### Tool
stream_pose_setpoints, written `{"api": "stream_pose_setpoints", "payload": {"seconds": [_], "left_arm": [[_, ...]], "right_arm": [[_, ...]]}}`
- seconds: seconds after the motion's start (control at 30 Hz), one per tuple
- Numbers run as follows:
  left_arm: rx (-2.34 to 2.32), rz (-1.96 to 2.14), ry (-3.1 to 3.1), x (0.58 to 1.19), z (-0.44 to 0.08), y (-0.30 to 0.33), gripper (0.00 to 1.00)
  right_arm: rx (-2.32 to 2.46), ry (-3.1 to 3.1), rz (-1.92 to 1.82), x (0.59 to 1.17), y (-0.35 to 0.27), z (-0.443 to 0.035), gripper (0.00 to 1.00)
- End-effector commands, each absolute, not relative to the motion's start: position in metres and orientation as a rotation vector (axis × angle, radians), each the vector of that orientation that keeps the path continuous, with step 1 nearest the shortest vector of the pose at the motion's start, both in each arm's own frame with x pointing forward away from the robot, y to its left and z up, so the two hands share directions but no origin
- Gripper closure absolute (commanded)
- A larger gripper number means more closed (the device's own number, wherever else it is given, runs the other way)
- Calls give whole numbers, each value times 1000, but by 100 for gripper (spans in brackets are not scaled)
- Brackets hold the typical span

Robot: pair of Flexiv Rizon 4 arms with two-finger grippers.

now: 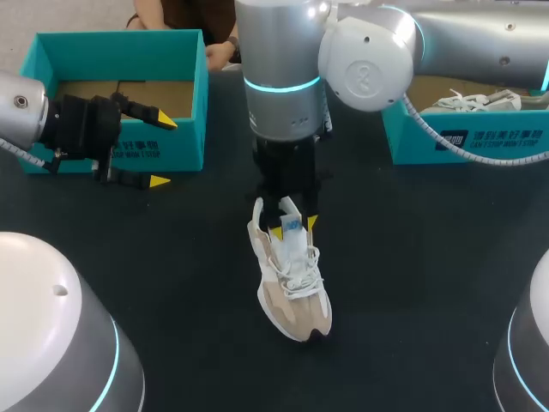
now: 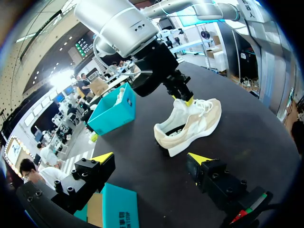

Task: Take the shoe out of the shoebox, open the shoe tongue, remove and reinsert the insole, then place the shoe into the shoebox

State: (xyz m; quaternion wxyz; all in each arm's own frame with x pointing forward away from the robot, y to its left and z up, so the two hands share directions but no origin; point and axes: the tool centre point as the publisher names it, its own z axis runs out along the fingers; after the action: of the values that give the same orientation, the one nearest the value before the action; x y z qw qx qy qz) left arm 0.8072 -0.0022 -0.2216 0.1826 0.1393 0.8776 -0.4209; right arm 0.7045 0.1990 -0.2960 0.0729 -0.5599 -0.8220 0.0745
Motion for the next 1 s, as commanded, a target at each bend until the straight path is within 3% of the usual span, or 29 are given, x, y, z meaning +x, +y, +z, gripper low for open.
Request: {"api": "stream_pose_setpoints", "payload": {"seconds": [0.03, 0.73, 0.87, 1.0], "left_arm": [[394, -1185, 2477, 806, -222, -2, 0], [394, -1185, 2477, 806, -222, -2, 0], [394, -1185, 2477, 806, -222, -2, 0], [394, -1185, 2477, 806, -222, -2, 0]], "right_arm": [[-1652, -2466, 187, 714, 201, -311, 53], [-1641, -2501, 155, 731, 204, -317, 54], [-1632, -2496, 135, 735, 204, -327, 64], [-1630, -2497, 127, 737, 204, -329, 67]]}}
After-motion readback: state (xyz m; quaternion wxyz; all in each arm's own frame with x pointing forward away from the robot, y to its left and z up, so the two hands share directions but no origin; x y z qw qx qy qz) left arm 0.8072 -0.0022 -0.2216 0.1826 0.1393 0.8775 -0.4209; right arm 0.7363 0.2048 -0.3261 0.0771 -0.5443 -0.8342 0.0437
